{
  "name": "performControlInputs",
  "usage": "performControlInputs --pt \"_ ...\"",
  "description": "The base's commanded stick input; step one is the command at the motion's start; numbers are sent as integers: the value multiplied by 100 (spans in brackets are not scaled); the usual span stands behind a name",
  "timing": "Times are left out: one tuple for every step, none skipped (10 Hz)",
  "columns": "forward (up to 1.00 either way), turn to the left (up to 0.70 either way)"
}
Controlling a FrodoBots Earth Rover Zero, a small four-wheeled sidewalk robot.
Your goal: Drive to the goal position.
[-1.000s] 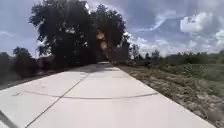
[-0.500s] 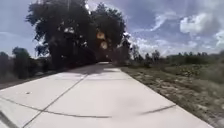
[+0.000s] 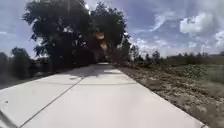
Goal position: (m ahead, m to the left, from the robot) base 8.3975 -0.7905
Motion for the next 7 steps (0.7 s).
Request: performControlInputs --pt "85 0" --pt "85 0" --pt "85 0" --pt "85 0" --pt "85 0" --pt "85 0" --pt "85 0"
